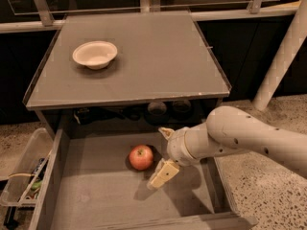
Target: Pick apple from top drawer and place on counter
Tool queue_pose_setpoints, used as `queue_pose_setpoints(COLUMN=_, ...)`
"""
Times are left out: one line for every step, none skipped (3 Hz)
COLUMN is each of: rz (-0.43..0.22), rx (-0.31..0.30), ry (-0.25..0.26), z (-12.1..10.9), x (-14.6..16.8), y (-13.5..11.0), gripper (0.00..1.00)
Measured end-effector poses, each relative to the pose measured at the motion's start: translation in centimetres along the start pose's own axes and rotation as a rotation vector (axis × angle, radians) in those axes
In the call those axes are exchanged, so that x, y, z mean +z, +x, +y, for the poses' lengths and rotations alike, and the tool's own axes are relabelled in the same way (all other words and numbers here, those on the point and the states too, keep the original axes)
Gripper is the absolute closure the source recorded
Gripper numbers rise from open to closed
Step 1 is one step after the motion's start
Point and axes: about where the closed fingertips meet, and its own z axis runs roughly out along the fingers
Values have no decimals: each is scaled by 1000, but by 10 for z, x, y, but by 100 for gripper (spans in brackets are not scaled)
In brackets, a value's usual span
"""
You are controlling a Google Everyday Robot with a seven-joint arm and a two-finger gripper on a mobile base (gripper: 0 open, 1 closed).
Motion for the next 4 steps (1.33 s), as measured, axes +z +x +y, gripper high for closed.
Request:
queue_pose_setpoints(rz=-53, rx=25, ry=-3, z=-5, x=20, y=15, gripper=0)
queue_pose_setpoints(rz=-98, rx=80, ry=-20, z=-13, x=40, y=29, gripper=0)
queue_pose_setpoints(rz=-147, rx=130, ry=-42, z=-17, x=58, y=31, gripper=0)
queue_pose_setpoints(rz=-200, rx=90, ry=-83, z=-21, x=71, y=-11, gripper=0)
